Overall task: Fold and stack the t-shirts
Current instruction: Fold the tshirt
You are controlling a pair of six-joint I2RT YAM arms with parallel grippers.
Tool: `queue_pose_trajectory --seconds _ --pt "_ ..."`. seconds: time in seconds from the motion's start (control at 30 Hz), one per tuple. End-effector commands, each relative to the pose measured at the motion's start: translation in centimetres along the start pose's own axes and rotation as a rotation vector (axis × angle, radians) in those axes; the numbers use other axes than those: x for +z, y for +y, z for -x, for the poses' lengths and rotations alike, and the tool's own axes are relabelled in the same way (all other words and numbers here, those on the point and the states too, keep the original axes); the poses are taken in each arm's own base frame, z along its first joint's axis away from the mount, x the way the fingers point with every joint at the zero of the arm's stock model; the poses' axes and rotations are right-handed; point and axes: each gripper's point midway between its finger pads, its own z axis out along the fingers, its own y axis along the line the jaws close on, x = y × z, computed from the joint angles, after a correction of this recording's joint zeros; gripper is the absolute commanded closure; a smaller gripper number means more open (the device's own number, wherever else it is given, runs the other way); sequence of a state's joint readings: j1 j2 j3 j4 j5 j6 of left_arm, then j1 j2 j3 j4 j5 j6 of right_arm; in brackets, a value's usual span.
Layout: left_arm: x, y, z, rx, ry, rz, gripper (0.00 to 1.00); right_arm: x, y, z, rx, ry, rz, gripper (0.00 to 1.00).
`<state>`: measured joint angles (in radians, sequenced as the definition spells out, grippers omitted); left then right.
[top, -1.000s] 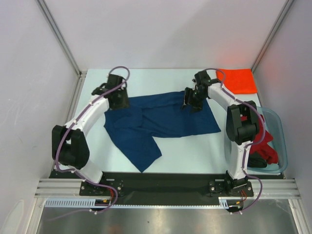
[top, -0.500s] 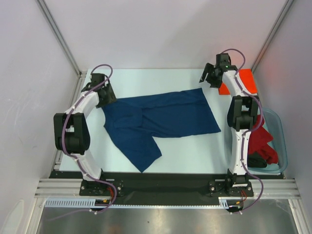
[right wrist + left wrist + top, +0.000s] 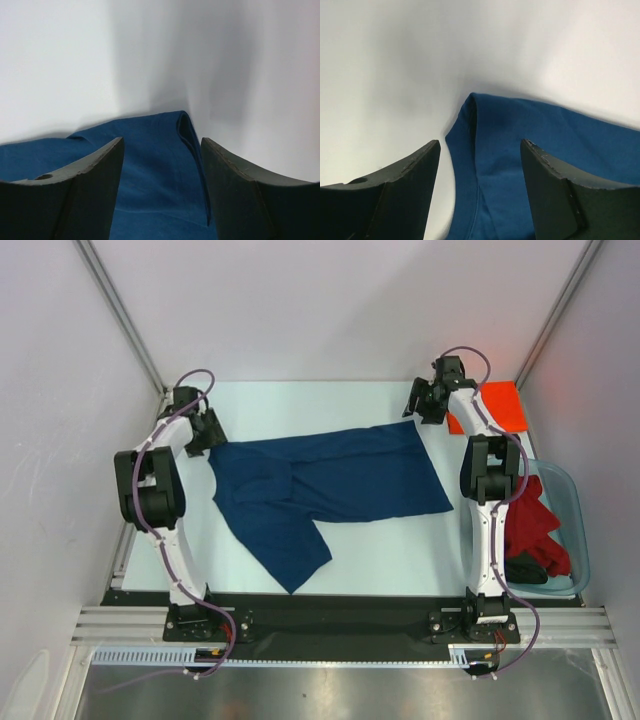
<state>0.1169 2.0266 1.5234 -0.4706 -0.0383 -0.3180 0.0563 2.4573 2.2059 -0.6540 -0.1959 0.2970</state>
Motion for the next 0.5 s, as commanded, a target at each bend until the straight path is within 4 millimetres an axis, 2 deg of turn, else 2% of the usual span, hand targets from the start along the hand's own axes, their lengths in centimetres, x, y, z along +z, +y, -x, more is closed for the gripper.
queue_pose_trajectory --seconds 0.0,0.13,0.33,0.47 --pt "1.0 -1.1 1.6 0.014 -0.017 -0.061 0.30 0.0 0.8 1.4 -0.053 -0.041 0.044 0.32" --pt "2.0 -0.8 1.2 -0.002 0.011 -0.042 0.33 0.6 0.8 0.9 -0.051 -0.022 0.059 0.35" --pt "2.6 -0.9 1.0 -0.008 0.019 -0.047 0.39 1.5 0.8 0.1 -0.034 0.000 0.080 0.45" --pt "3.3 -0.9 0.5 -0.010 0.038 -0.049 0.51 1.7 0.8 0.3 -0.029 -0.010 0.079 0.55"
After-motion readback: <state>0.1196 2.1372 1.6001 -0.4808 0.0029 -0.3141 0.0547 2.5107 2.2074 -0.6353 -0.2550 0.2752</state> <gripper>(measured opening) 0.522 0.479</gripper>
